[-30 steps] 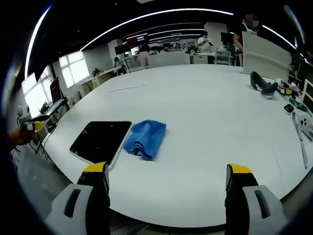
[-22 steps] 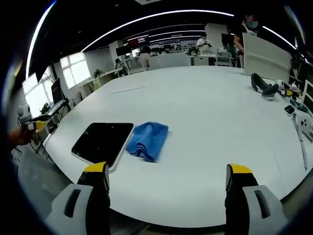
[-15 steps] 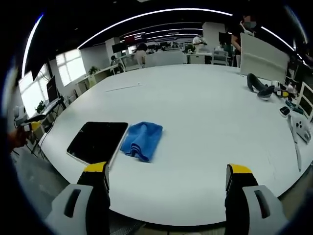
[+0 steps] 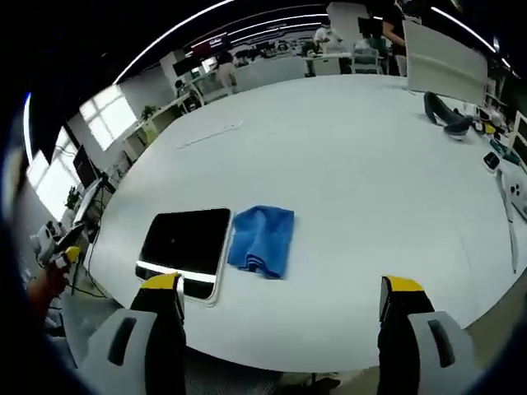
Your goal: Wipe the mirror surface with the cleaning cloth until all visible marks leave the cleaned area.
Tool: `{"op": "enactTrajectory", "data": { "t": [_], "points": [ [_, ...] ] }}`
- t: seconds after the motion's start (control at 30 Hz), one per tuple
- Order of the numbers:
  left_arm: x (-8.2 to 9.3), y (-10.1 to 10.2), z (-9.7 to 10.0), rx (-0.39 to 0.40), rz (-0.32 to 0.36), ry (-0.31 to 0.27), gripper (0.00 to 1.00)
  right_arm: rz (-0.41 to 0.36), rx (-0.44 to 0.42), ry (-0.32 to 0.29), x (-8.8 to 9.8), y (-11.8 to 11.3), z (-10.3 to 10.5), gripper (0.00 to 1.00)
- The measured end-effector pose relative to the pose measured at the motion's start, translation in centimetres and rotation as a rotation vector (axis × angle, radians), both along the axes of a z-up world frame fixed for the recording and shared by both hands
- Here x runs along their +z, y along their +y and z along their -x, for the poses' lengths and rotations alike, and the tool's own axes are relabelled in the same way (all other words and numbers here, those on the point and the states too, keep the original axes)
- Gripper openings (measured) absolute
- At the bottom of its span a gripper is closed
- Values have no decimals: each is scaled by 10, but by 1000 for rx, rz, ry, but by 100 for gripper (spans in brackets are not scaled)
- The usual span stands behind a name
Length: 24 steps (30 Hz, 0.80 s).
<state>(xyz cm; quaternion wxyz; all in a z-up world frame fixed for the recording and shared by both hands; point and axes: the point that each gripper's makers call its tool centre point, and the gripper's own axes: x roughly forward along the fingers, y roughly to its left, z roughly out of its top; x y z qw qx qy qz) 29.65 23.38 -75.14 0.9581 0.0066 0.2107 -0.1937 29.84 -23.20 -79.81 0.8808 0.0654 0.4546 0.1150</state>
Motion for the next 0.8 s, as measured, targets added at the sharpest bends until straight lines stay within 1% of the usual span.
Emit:
{"op": "enactTrajectory", "data": {
  "t": [0.07,0.1,0.17,0.27,0.4,0.5,0.6,0.7,0.8],
  "points": [
    [-2,-4,3,-8,2,2,99,18,14,7,0,5,-8,89],
    [-4,-6,4,-9,1,2,99,15,17,11,2,9,-14,90],
    [-4,-8,5,-12,4,3,99,11,37,28,3,15,-25,90],
    [-5,-9,5,-17,11,7,99,54,92,43,7,22,-39,90],
    [-4,-8,5,-12,7,-1,99,56,135,35,17,34,-61,90],
    [-4,-6,5,0,13,-3,99,79,167,24,25,40,-75,90],
    [-4,-4,5,5,14,-2,99,84,178,36,24,42,-83,88],
    [-4,-3,6,8,14,-4,99,91,180,49,18,41,-84,87],
    [-6,-1,6,17,13,-2,99,116,181,60,8,38,-84,82]
  ]
}}
